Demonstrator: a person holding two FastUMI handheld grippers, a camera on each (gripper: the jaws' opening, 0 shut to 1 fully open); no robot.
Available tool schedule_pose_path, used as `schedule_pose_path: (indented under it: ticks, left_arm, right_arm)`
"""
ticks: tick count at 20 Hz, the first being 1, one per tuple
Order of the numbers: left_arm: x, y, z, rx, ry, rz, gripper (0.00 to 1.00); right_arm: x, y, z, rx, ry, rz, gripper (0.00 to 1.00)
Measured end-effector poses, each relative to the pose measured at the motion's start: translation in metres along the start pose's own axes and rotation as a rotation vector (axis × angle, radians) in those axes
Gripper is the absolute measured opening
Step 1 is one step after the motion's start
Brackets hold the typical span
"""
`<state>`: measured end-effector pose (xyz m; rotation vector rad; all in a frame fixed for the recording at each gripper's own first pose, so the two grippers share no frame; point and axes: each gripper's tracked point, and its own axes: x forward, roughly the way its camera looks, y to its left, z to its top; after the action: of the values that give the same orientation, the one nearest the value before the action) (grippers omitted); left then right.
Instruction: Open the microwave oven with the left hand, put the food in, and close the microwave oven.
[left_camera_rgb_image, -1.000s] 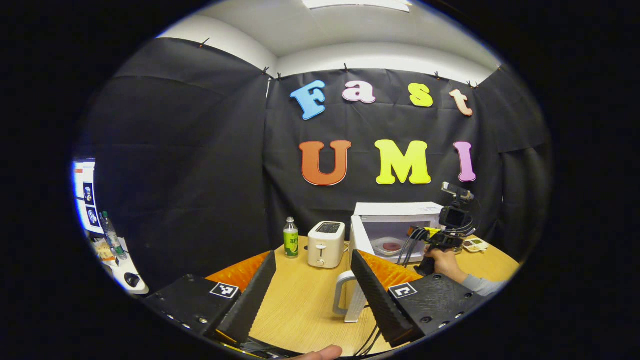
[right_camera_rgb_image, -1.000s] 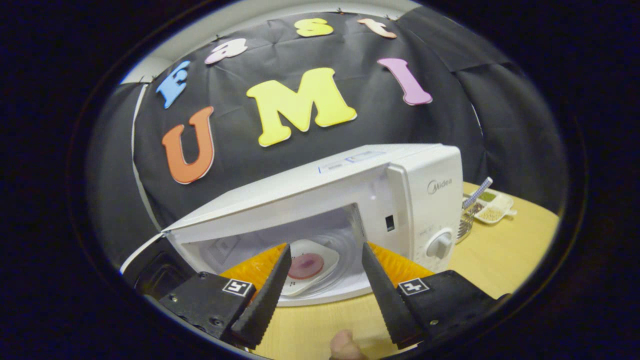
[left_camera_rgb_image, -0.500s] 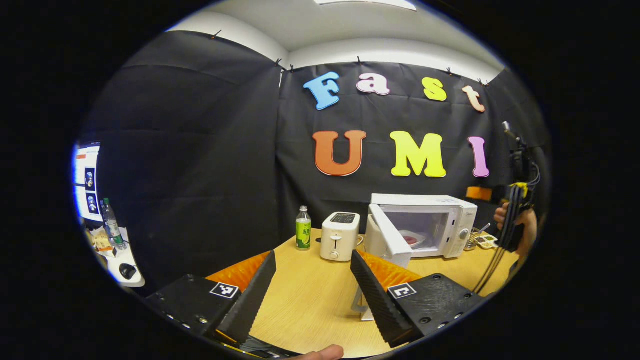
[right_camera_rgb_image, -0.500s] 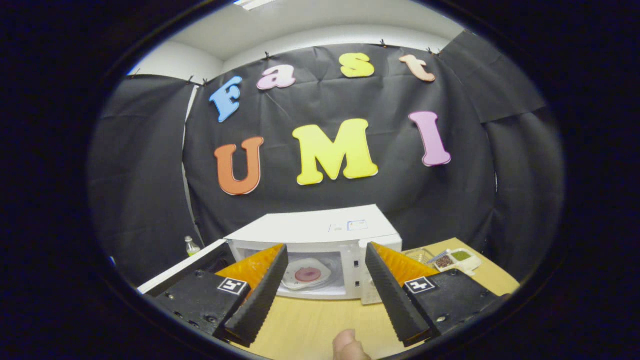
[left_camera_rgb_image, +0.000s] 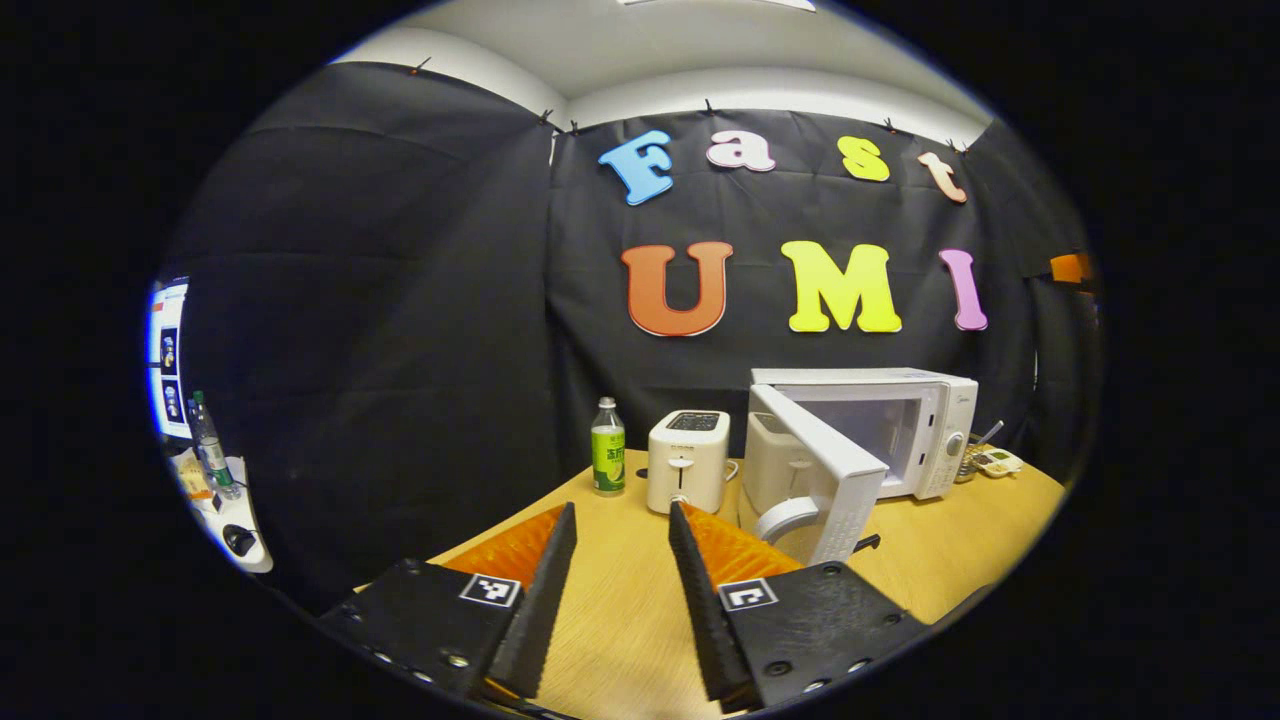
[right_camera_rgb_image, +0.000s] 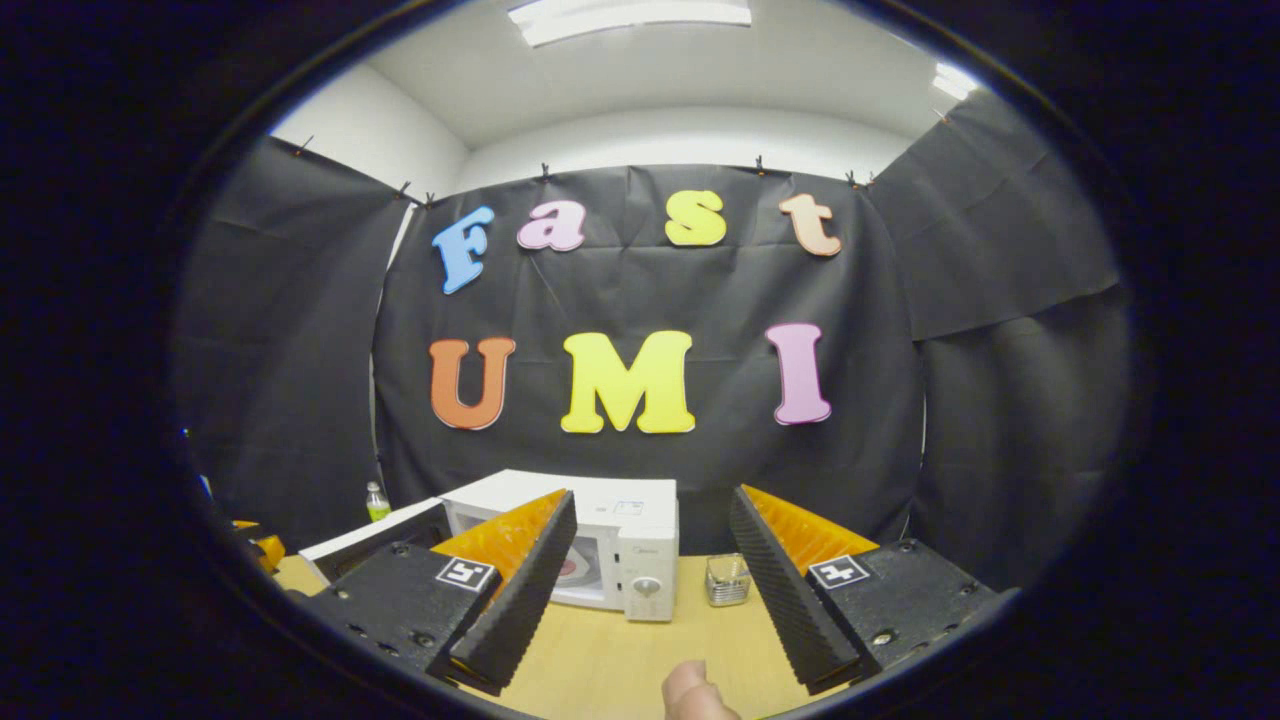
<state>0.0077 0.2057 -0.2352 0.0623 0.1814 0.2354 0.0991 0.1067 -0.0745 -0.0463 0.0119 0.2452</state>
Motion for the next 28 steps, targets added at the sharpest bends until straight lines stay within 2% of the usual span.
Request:
schedule_pose_path:
  ticks: [3,4,5,6,7,15,16,17,24,28]
  left_arm:
    - [0.008,-0.005,0.000,0.019,-0.025,-0.023,0.14]
    - [0.010,-0.006,0.000,0.012,-0.028,-0.027,0.00]
    - [0.012,-0.013,-0.003,0.008,-0.024,-0.048,0.01]
    - [0.015,-0.015,-0.006,0.010,-0.026,-0.052,0.00]
    - [0.019,-0.019,-0.008,0.006,-0.023,-0.067,0.01]
    - [0.032,-0.054,-0.033,0.014,0.037,-0.129,0.01]
    - [0.037,-0.058,-0.035,0.016,0.040,-0.134,0.14]
    - [0.036,-0.065,-0.038,0.008,0.046,-0.152,0.00]
    - [0.035,-0.131,-0.039,0.019,0.040,-0.264,0.00]
    - [0.037,-0.173,-0.037,-0.009,0.039,-0.353,0.00]
  right_arm:
    - [-0.019,-0.012,0.001,-0.009,-0.005,-0.008,0.92]
    - [-0.023,-0.016,0.001,-0.007,-0.008,-0.011,0.92]
    - [-0.027,-0.019,-0.002,-0.003,-0.005,-0.015,0.99]
    - [-0.031,-0.024,-0.005,0.004,0.001,-0.019,0.99]
    - [-0.035,-0.027,-0.009,0.007,0.009,-0.018,0.92]
    - [-0.054,-0.048,-0.002,-0.010,-0.013,-0.043,0.92]
    - [-0.057,-0.050,0.000,-0.004,-0.018,-0.043,0.92]
    - [-0.059,-0.053,0.004,0.003,-0.025,-0.046,0.92]
    - [-0.063,-0.074,0.012,0.016,-0.061,-0.062,0.92]
    - [-0.060,-0.085,0.007,0.012,-0.060,-0.069,0.92]
